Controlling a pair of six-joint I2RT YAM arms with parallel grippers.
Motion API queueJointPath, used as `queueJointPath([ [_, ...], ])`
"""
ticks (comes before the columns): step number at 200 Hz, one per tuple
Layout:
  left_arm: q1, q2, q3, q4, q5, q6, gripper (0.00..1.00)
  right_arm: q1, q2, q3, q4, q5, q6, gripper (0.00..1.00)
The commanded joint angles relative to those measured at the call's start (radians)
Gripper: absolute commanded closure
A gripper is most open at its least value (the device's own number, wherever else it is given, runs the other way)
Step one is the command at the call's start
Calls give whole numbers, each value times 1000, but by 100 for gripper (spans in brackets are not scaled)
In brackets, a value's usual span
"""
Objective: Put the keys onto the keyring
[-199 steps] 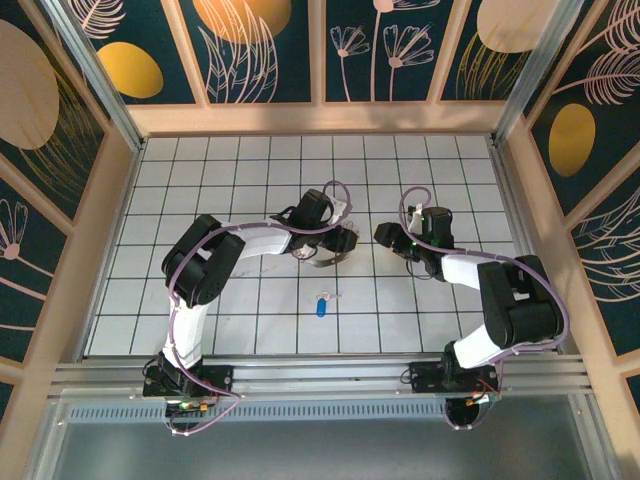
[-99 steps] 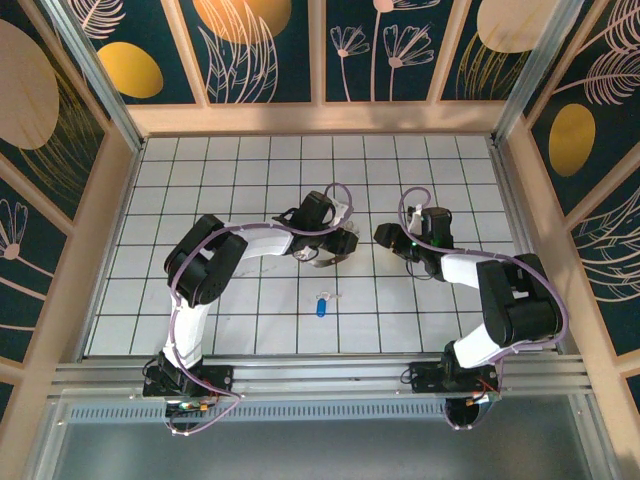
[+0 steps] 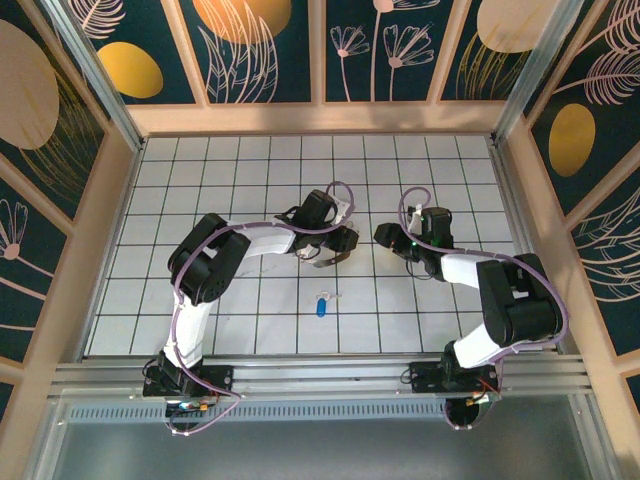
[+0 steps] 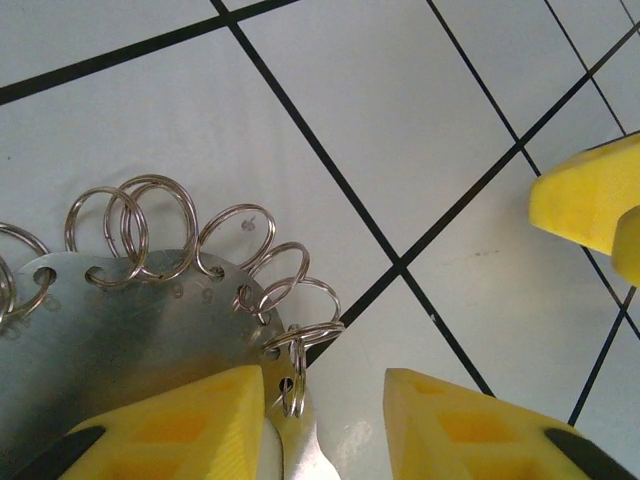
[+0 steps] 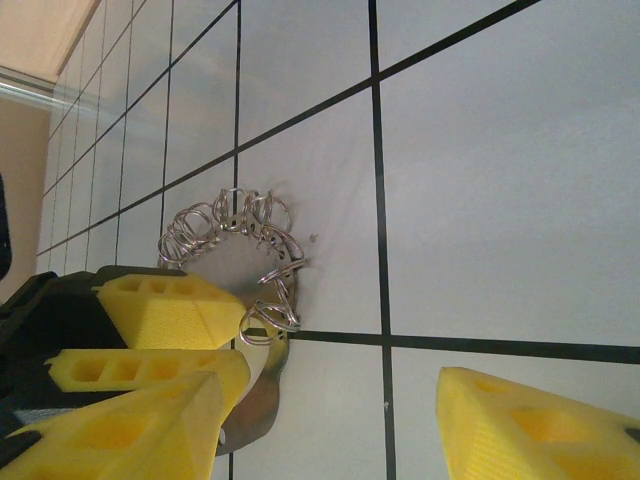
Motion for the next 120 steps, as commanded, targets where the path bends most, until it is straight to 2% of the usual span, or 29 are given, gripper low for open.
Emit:
queueJointPath([
  [1, -7, 23, 25, -18, -11, 4, 65, -9, 5, -10, 25, -9, -11, 41],
  [87, -20, 42, 50, -60, -59, 23, 69, -16, -1, -13, 25, -12, -12, 42],
  [120, -21, 47, 54, -71, -74, 28, 73, -21, -8, -13, 21, -12, -12, 42],
])
